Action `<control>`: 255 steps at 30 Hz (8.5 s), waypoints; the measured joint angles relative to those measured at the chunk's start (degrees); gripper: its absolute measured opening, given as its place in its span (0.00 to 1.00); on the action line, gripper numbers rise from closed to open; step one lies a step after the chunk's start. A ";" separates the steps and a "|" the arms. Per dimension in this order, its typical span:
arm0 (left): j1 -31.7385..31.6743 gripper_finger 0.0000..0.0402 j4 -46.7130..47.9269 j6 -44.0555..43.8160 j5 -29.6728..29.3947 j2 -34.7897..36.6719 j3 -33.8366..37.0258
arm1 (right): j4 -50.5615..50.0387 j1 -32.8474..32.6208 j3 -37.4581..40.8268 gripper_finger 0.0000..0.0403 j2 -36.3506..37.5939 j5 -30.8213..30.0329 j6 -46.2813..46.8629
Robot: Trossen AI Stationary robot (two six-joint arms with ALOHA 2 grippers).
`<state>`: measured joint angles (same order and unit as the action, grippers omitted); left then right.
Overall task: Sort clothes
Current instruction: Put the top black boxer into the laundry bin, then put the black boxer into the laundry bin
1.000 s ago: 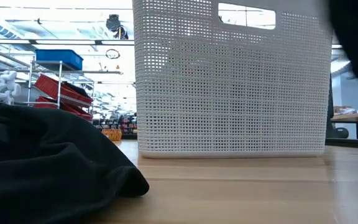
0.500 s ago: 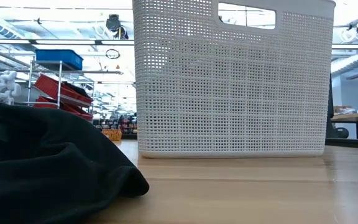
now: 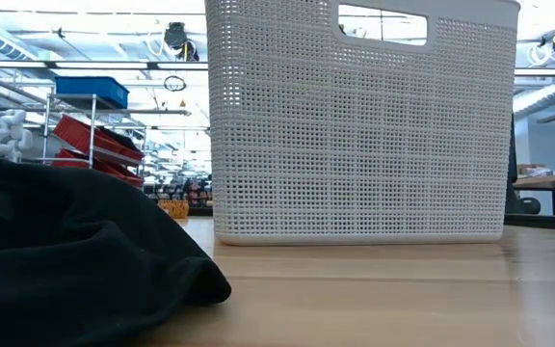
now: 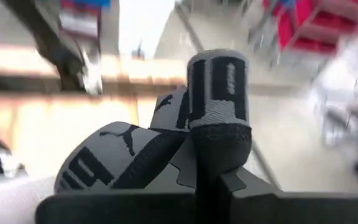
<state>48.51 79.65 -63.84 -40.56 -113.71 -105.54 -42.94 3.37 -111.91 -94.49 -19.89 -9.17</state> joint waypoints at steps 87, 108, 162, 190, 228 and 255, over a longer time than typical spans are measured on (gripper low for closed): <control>-11.51 0.50 2.80 9.39 15.51 10.94 12.54 | 38.05 -56.27 45.82 0.63 7.82 -1.41 31.26; -16.24 0.50 -24.65 -16.56 38.99 39.40 57.25 | 48.57 -60.50 45.82 0.63 -5.45 -2.46 41.51; -15.97 0.01 -65.94 19.55 37.32 40.61 52.98 | 45.23 -60.81 45.78 0.63 -4.73 -2.26 47.40; -16.61 0.00 -102.99 49.10 24.00 29.25 36.00 | 68.30 -53.15 45.76 0.63 7.17 -11.94 5.95; -18.99 0.01 -100.28 47.77 23.85 23.34 36.04 | 62.05 -47.40 45.80 0.63 1.73 -35.29 11.41; -19.19 0.42 -85.81 53.84 24.15 24.44 36.11 | 58.42 -52.47 45.76 0.00 5.86 -30.88 11.52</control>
<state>29.32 -6.16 -10.00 -16.40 -89.27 -69.43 15.49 -49.10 -66.15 -88.62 -50.77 2.35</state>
